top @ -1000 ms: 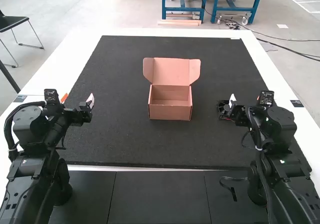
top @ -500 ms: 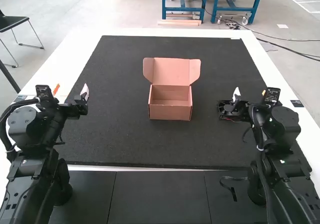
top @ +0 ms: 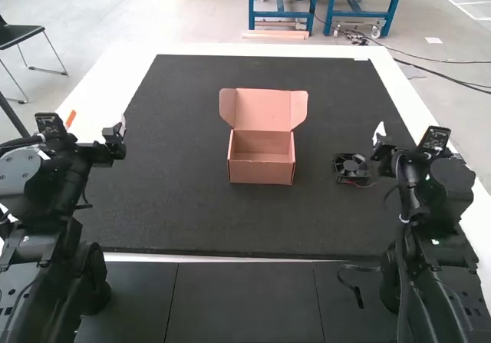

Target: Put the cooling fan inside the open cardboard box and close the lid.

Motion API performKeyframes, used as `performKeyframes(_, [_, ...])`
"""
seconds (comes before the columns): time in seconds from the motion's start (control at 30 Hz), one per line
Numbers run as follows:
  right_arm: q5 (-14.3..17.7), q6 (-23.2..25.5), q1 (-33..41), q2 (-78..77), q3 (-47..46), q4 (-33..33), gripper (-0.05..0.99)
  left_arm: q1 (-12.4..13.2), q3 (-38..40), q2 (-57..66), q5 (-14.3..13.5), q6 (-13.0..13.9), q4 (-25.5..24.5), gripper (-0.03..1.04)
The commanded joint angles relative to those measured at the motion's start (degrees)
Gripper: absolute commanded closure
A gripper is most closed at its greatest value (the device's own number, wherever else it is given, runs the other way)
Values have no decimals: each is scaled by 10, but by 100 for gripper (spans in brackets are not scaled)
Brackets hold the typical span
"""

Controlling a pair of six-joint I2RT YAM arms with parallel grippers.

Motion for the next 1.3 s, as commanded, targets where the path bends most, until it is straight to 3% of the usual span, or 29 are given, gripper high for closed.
performKeyframes(0.0, [-15, 3, -10, 54, 71, 12, 2, 4, 55, 44, -11, 2, 3, 5])
performKeyframes(0.2, [-7, 8, -10, 192, 210, -32, 2, 3, 173, 185, -12, -7, -23, 5])
performKeyframes(0.4, [-5, 48, -10, 310, 400, -222, 2, 3, 339, 361, -10, -29, -102, 5])
performKeyframes(0.47, [2, 51, -10, 348, 449, -291, 2, 2, 382, 407, 36, -27, -142, 5])
performKeyframes(0.5, [2, 52, -10, 366, 470, -325, 2, 2, 401, 423, 43, -26, -160, 5])
performKeyframes(0.63, [3, 50, -9, 429, 536, -410, 2, -8, 434, 486, 57, 32, -189, 5])
performKeyframes(0.7, [3, 43, -10, 453, 547, -415, 2, -34, 442, 510, 57, 41, -202, 5])
performKeyframes(0.87, [-3, 24, -4, 507, 601, -411, 3, -152, 443, 538, 56, 84, -230, 5])
performKeyframes(0.97, [-5, 24, -4, 550, 630, -437, 3, -219, 440, 537, 48, 85, -230, 5])
performKeyframes(1.03, [-24, 29, -4, 575, 638, -453, 3, -252, 435, 537, 35, 84, -236, 5])
performKeyframes(1.13, [-27, 33, -4, 590, 645, -460, 3, -281, 429, 532, 0, 84, -242, 5])
performKeyframes(1.27, [-35, 25, -2, 641, 657, -522, 3, -290, 432, 524, -20, 84, -250, 5])
